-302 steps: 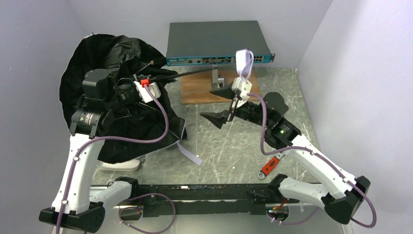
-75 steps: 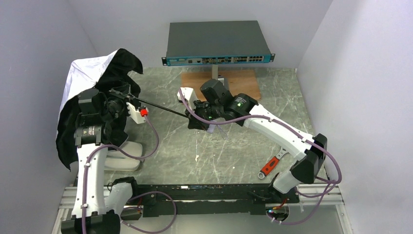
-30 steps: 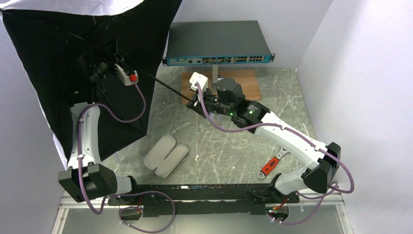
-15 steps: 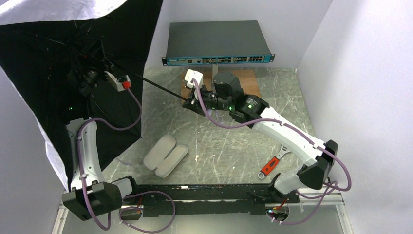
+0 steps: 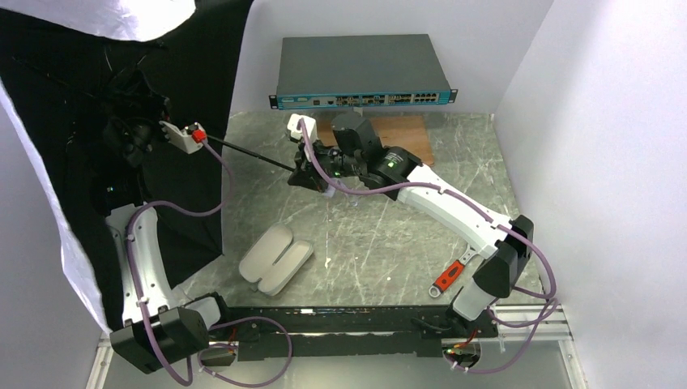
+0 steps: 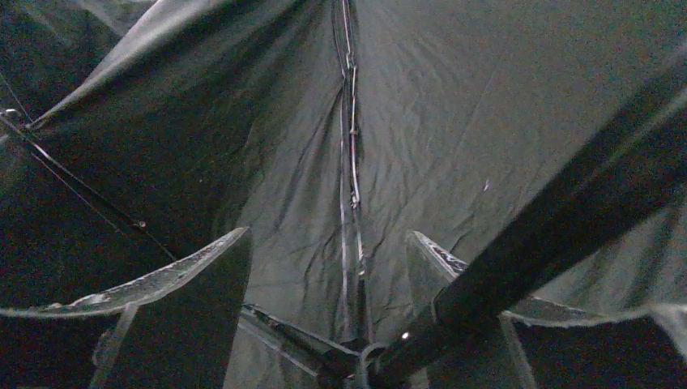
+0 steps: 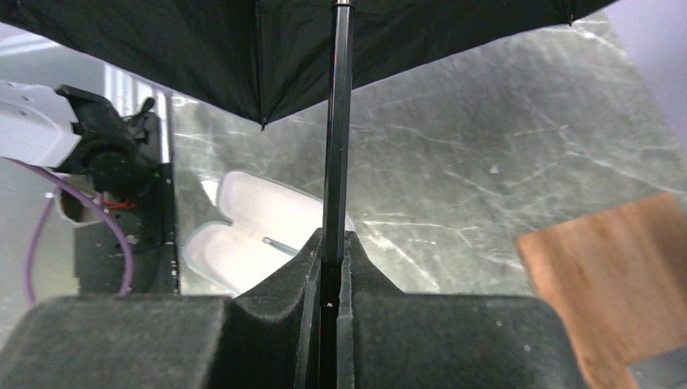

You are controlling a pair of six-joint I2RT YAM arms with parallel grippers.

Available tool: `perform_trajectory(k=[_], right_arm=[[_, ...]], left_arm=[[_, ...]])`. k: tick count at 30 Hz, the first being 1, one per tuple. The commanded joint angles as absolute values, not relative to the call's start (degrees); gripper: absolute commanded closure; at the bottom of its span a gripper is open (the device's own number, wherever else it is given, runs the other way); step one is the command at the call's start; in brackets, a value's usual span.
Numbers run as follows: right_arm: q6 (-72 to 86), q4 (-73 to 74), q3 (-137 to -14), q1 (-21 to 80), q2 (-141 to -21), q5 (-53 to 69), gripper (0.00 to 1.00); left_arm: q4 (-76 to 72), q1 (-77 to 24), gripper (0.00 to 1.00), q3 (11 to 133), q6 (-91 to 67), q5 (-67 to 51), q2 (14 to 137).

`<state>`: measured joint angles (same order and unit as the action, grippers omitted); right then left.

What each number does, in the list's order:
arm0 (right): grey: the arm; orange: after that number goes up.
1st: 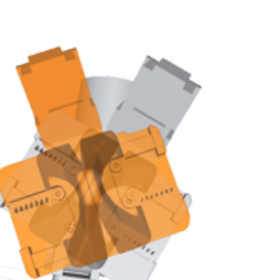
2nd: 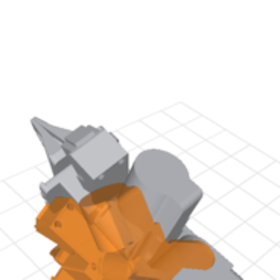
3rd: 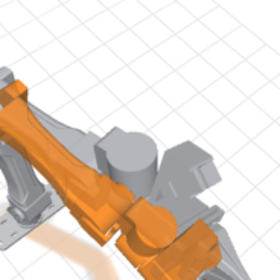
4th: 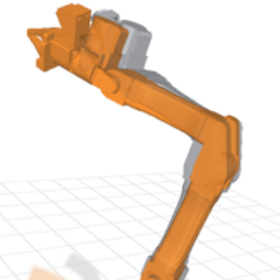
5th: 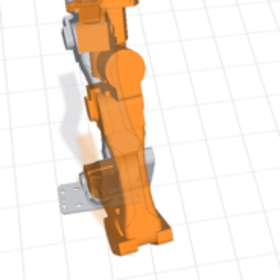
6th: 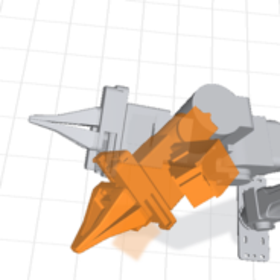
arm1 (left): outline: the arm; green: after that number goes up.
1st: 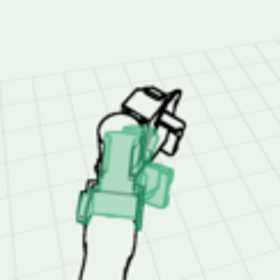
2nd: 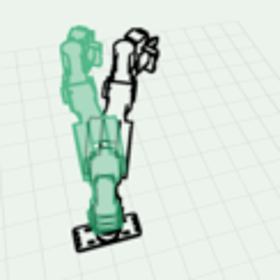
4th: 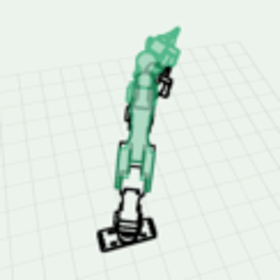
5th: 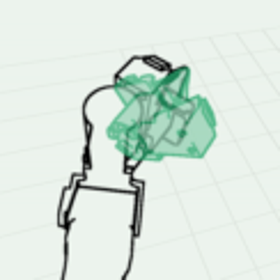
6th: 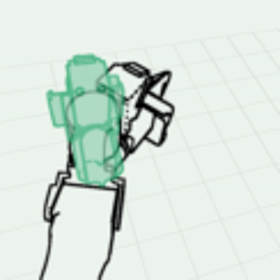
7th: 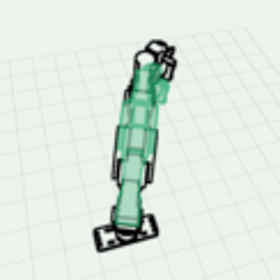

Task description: Open the umbrella

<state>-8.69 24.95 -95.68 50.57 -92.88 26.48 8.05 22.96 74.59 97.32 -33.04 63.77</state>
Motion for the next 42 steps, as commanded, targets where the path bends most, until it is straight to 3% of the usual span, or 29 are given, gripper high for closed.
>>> perform_trajectory(k=[1,5,11,16,29,32,39,42], right_arm=[[-1.6,10.7,-94.2,51.3,-90.7,33.3,1.00],[5.4,2.9,-93.6,50.9,-91.8,35.7,1.00],[18.8,-7.3,-97.0,49.2,-97.4,38.4,1.00],[28.6,-14.8,-98.8,49.1,-101.1,39.8,1.00],[43.7,-31.9,-100.2,49.3,-106.2,44.1,1.00],[45.5,-33.1,-100.5,49.5,-106.8,44.5,1.00],[47.6,-34.7,-99.5,50.1,-107.5,45.0,1.00],[47.7,-34.6,-99.1,50.0,-107.4,44.8,1.00]], left_arm=[[16.1,22.9,0.24,76.4,88.4,-37.9,60.2],[26.3,21.8,0.16,75.7,84.4,-44.4,57.9],[29.9,20.7,0.10,76.4,64.1,-50.4,56.8],[24.2,20.2,0.12,73.2,40.4,-50.2,54.3],[15.3,19.3,0.18,69.0,-4.7,-29.9,50.5],[12.5,19.3,0.18,69.5,-11.0,-30.3,50.7],[3.2,19.2,0.28,69.9,-26.1,-34.8,52.4],[1.4,19.2,0.27,68.7,-30.2,-35.8,51.8]])
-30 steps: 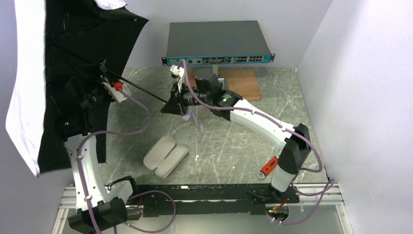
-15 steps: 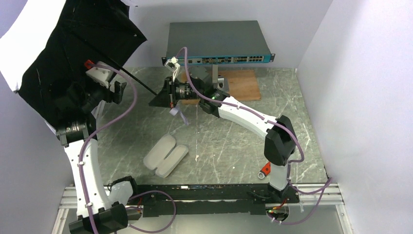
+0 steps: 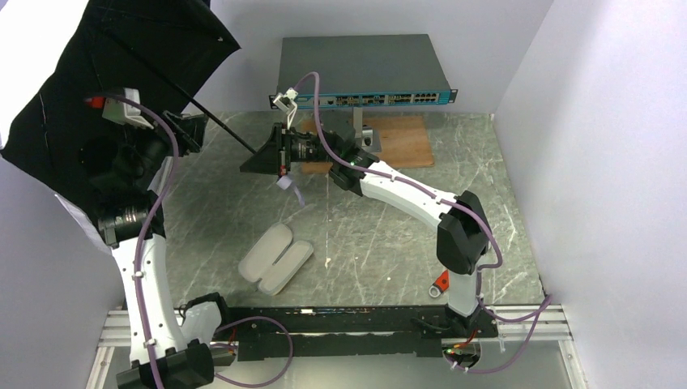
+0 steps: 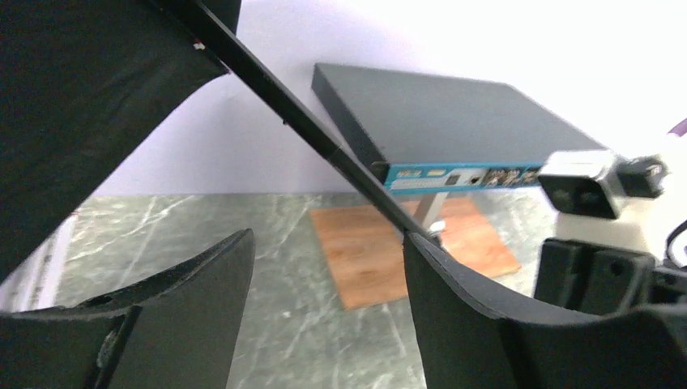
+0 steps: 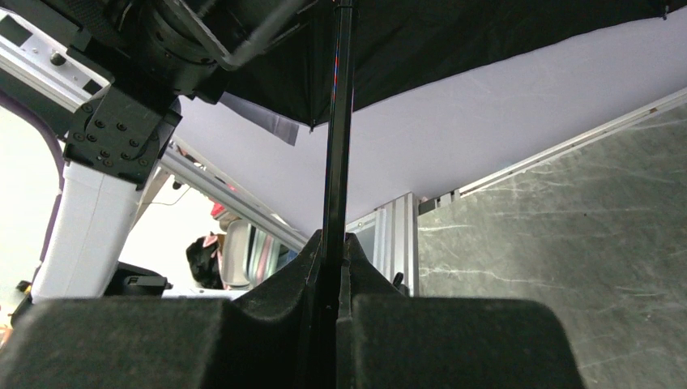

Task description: Open the umbrella

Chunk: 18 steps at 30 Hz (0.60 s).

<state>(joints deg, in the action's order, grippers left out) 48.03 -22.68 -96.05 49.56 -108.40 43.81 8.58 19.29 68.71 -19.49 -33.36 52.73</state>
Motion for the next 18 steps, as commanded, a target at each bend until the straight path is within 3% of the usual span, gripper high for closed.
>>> perform_trajectory(k=[1,10,14,18], right_arm=[[47.5,-34.5,-99.1,50.0,-107.2,44.6,1.00],[46.9,-33.5,-98.6,50.1,-107.1,44.1,1.00],[47.2,-34.4,-98.7,50.7,-107.8,44.5,1.00],[46.1,-33.9,-99.7,51.8,-108.5,46.1,1.00]], left_arm=[[2.2,19.3,0.26,68.9,-31.1,-35.8,51.7],[7.7,20.4,0.15,71.2,-40.5,-31.7,51.1],[10.6,20.5,0.22,72.4,-47.1,-23.6,53.6],[7.1,20.5,0.32,71.9,-51.9,-22.9,55.9]])
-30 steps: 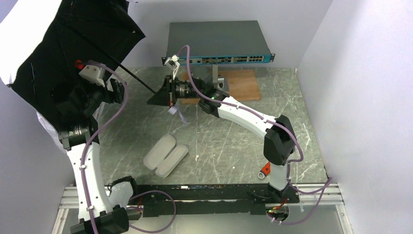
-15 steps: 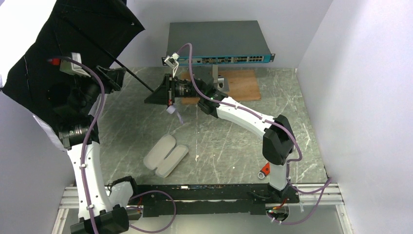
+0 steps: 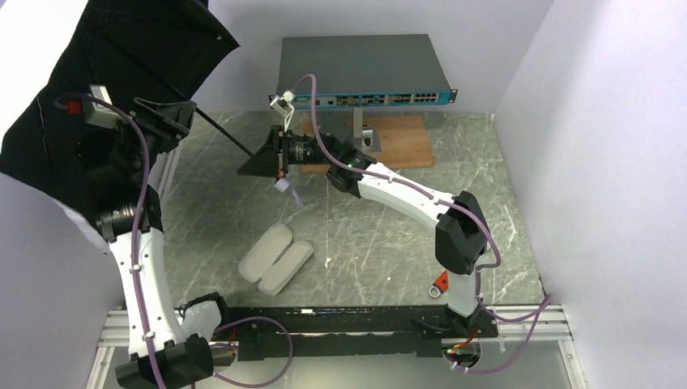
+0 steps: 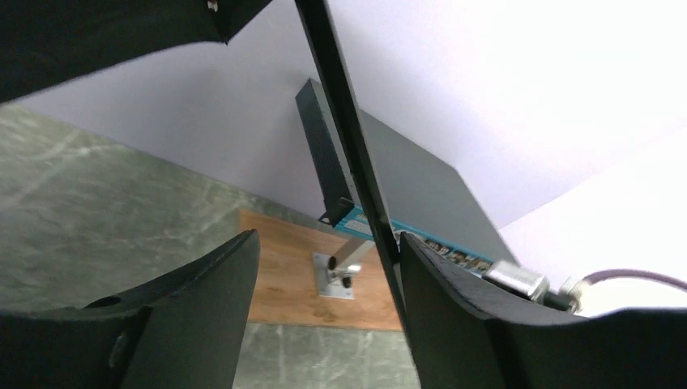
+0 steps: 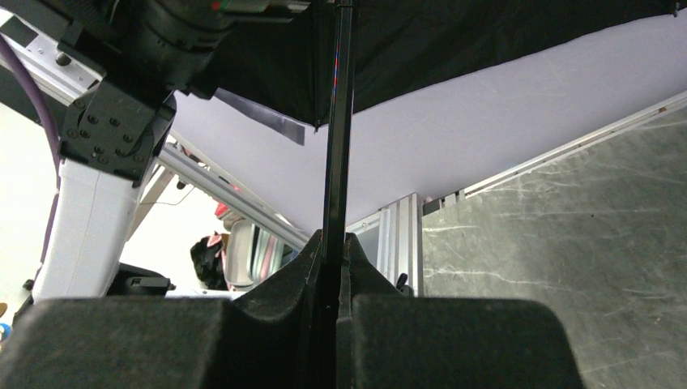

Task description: Open the umbrella

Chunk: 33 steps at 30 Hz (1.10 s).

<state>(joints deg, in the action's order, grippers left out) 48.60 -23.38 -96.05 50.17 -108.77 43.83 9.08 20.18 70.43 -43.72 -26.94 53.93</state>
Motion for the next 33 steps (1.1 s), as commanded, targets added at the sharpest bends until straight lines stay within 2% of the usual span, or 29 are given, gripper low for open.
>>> perform_trajectory(k=[1,3,5,6,8,10,11,14,15,18,23,27,33], right_arm=[[45.8,-33.6,-99.8,52.1,-108.5,46.3,1.00],[45.5,-33.1,-99.6,52.7,-108.5,46.2,1.00],[45.0,-32.8,-99.6,52.8,-108.8,45.9,1.00],[44.8,-32.3,-100.0,52.8,-109.1,45.8,1.00],[44.1,-31.4,-100.6,52.8,-109.4,45.8,1.00],[42.9,-29.9,-100.7,52.5,-109.4,45.7,1.00],[42.1,-29.0,-100.6,52.2,-109.1,45.4,0.89],[39.5,-25.4,-99.6,50.8,-108.1,44.8,0.48],[38.2,-23.7,-99.3,50.1,-107.6,44.5,0.39],[34.6,-19.6,-98.2,48.1,-105.6,43.7,0.24],[25.3,-13.1,-96.2,45.2,-101.2,42.1,0.19],[20.5,-8.9,-95.4,43.6,-98.0,41.9,0.18],[19.2,-5.1,-93.3,40.9,-94.6,41.9,0.18]], left_arm=[[6.3,20.5,0.34,72.1,-52.6,-23.4,56.6],[5.6,20.5,0.37,72.8,-54.1,-24.3,58.2],[5.2,20.5,0.50,73.1,-54.3,-25.1,59.6],[5.0,20.5,0.63,73.0,-54.2,-25.2,59.9],[5.4,20.5,0.98,72.4,-53.9,-23.7,60.1],[8.3,20.5,1.00,72.4,-53.7,-20.6,60.1],[10.1,20.5,1.00,72.8,-53.1,-18.9,60.2],[17.0,20.5,1.00,75.3,-50.4,-13.5,61.8],[17.7,20.5,1.00,75.4,-50.3,-12.7,62.1],[20.7,20.4,1.00,76.1,-48.2,-10.1,63.3],[24.1,18.7,1.00,78.1,-42.6,-3.6,64.9],[29.5,16.4,1.00,81.8,-37.8,4.5,66.0],[35.3,13.1,1.00,86.1,-30.4,10.2,64.9]])
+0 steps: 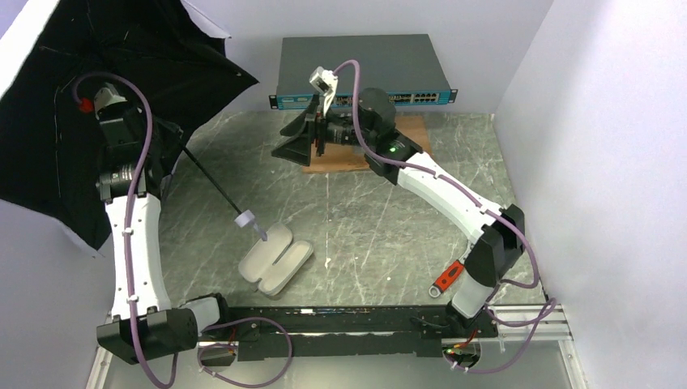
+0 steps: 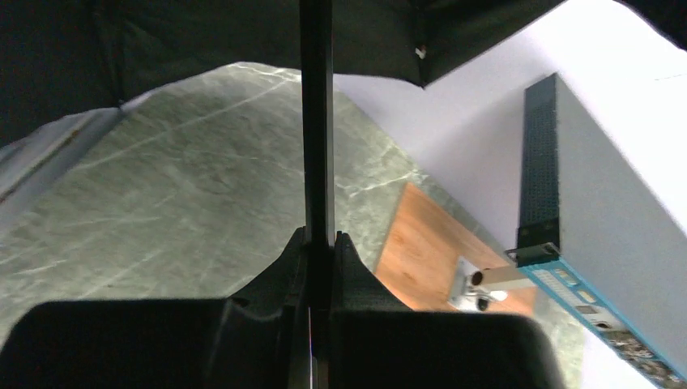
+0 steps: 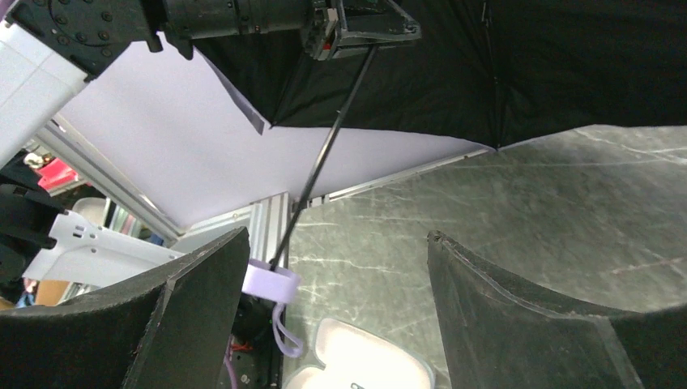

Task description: Open the umbrella

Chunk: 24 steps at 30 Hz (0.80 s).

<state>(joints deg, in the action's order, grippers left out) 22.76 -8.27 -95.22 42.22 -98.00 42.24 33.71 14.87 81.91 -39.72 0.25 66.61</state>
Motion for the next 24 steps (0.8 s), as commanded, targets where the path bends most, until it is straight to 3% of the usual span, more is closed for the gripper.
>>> perform_trajectory(k=[1,11,24], right_arm=[[18.8,-4.8,-92.5,40.8,-93.8,41.8,0.18],[15.4,-0.8,-87.9,40.4,-89.3,41.5,0.18],[13.7,1.3,-85.6,39.9,-87.1,41.7,0.18]], left_arm=[[35.6,12.3,1.00,86.2,-29.1,11.5,64.5],[20.2,4.2,1.00,81.6,-15.9,19.7,64.0],[-17.0,4.7,1.00,65.9,-1.0,2.6,65.8]])
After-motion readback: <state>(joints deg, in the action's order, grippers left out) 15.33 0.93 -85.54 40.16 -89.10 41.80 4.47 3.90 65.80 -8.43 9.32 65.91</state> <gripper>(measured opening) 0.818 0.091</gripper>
